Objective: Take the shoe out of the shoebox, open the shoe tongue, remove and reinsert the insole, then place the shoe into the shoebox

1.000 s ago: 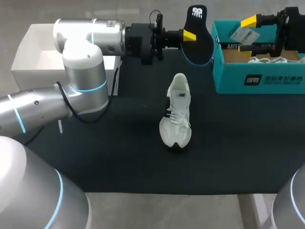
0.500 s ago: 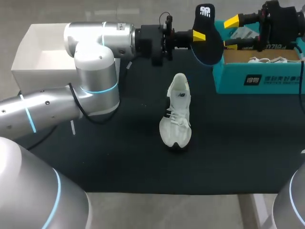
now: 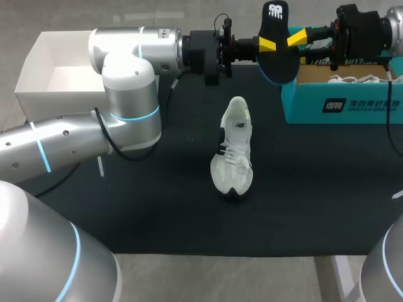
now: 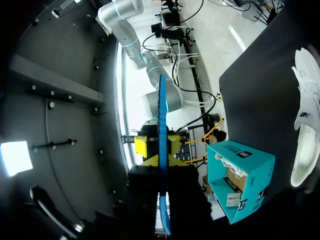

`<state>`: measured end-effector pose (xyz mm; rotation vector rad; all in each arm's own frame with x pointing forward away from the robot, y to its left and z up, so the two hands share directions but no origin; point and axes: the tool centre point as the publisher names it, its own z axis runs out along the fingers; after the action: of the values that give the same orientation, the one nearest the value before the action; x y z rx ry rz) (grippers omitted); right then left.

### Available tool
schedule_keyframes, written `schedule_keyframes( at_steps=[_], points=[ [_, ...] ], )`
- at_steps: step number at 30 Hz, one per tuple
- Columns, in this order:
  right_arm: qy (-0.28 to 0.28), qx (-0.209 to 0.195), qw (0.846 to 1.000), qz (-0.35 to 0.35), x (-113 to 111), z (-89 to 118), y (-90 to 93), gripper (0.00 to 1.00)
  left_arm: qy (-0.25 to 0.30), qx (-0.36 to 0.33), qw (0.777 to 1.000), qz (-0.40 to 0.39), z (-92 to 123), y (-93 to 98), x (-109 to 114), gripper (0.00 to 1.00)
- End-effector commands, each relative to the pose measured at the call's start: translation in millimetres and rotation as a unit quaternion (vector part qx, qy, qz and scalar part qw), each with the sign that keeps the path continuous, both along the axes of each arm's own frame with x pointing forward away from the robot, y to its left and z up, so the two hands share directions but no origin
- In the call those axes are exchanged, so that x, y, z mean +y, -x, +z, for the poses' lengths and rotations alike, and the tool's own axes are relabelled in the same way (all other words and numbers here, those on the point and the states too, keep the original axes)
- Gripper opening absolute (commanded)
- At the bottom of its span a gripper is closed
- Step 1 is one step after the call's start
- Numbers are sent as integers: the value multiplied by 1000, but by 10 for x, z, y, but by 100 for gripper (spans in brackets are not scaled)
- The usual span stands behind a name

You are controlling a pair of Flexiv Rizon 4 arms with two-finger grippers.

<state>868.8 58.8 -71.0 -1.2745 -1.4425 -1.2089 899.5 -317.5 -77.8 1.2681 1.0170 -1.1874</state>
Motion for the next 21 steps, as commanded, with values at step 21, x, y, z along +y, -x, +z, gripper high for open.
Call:
schedule_keyframes(
  at_steps=[21],
  points=[
    [-15, 16, 1000, -3, 61, -44, -15, 0, 8, 0, 1000, -8, -23, 29, -68, 0]
  ],
)
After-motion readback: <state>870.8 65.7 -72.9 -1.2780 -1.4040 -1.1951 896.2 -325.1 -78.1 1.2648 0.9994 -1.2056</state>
